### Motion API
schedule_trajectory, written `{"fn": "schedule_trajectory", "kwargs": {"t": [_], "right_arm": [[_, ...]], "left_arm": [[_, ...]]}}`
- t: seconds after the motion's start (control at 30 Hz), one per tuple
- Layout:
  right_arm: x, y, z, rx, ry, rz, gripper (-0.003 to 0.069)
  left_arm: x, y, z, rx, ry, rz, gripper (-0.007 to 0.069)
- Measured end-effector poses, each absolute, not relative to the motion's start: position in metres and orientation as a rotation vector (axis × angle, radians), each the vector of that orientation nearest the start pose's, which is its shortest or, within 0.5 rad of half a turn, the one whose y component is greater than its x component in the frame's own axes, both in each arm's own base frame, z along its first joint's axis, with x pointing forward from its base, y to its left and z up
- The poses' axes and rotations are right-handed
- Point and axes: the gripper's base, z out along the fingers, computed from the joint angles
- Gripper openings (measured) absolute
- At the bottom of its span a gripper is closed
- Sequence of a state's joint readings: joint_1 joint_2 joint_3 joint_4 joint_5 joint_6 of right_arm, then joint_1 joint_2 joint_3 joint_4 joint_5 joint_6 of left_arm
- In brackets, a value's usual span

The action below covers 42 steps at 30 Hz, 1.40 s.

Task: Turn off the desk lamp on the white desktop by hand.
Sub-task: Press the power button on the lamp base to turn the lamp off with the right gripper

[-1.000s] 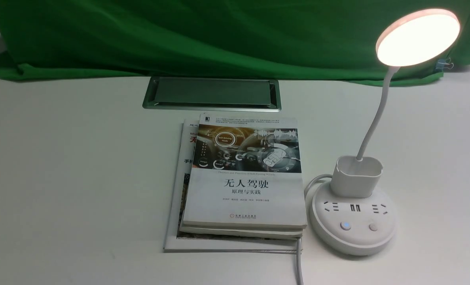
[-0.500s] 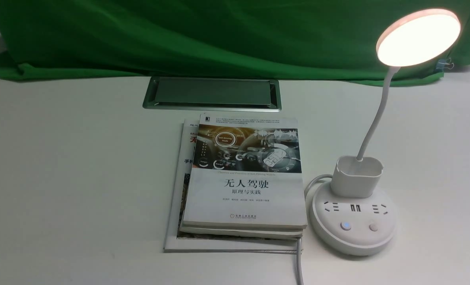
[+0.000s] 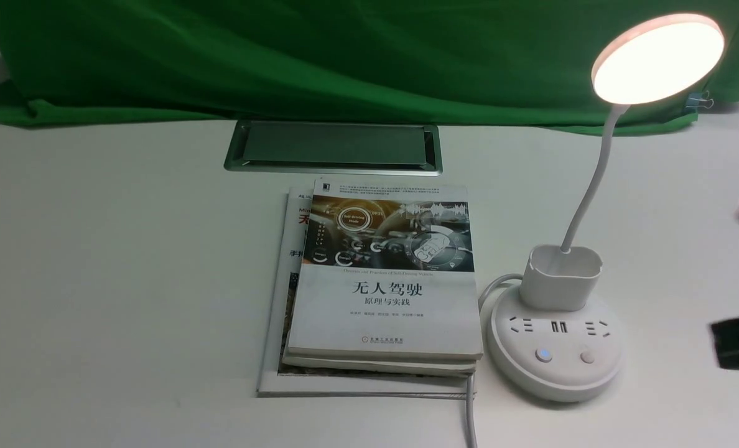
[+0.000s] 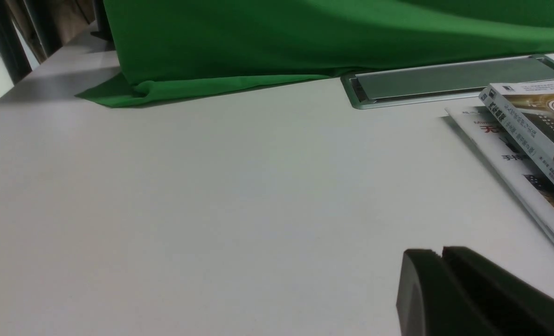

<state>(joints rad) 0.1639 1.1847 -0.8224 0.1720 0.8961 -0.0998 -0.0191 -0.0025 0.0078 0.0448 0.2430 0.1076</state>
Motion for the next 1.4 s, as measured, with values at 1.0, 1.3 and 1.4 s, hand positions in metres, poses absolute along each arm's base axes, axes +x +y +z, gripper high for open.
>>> {"fn": "schedule_trajectory", "kwargs": {"t": [1.0,1.3,1.4], "right_arm": [[0.285,0.105,0.18,-0.375,2.893,0.218,0.0044],[0.289,0.107,0.181,-0.401,2.884,0.214,0.0045],[0.286,0.106,0.191,-0.409,2.859,0.217,0.0046]], "left_arm": [[0.055,0.0,0.189,0.139,1.727,0.106,0.002],[0.055,0.0,0.189,0.139,1.727,0.107,0.002],[0.055,0.0,0.189,0.139,1.727,0.107,0.002]]}}
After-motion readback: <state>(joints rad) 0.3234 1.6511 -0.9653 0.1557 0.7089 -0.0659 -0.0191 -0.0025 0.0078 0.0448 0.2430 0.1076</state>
